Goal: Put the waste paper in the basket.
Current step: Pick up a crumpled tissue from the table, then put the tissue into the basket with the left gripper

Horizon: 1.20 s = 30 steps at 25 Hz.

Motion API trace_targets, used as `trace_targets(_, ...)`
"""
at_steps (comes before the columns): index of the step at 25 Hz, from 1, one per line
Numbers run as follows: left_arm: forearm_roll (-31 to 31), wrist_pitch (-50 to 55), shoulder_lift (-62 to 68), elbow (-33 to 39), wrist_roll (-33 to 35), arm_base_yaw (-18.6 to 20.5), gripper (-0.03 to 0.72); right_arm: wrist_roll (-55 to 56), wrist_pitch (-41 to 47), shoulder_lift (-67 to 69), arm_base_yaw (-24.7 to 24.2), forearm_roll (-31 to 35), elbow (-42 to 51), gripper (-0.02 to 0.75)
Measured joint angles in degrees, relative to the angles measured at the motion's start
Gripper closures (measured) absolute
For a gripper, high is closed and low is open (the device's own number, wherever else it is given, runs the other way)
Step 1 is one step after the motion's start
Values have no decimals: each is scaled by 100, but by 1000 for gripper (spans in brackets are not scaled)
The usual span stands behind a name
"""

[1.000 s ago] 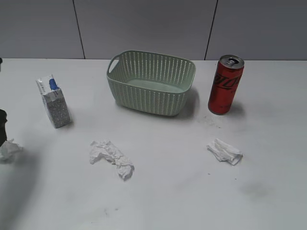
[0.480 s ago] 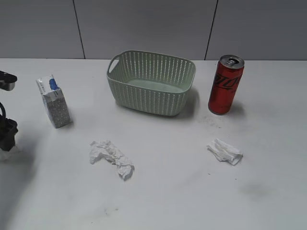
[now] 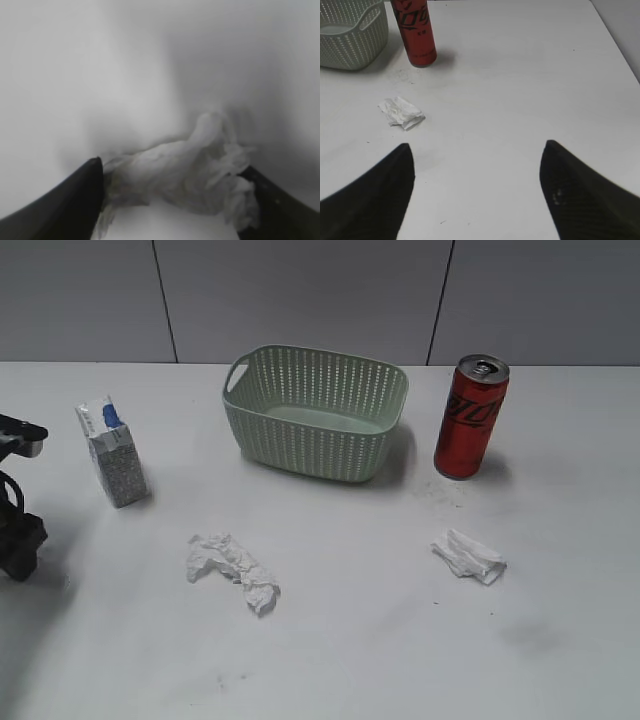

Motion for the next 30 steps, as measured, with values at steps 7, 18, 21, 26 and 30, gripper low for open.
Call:
trace_targets(7, -131, 17, 0, 0, 0, 0, 486, 0, 0, 0, 0, 0, 0, 149)
trace_targets(18, -205, 119, -755, -142, 0, 0, 650, 0, 0, 0, 0, 0, 0, 149)
trace_targets(21, -249, 159, -1280, -423, 0, 0, 652, 0, 0, 0, 0, 0, 0, 149)
trace_targets(26, -462, 170, -1856, -1107, 0, 0, 654, 0, 0, 0, 0, 0, 0, 149)
trace_targets(30, -1367, -322, -2054, -1668, 0, 0, 654, 0, 0, 0, 0, 0, 0, 149)
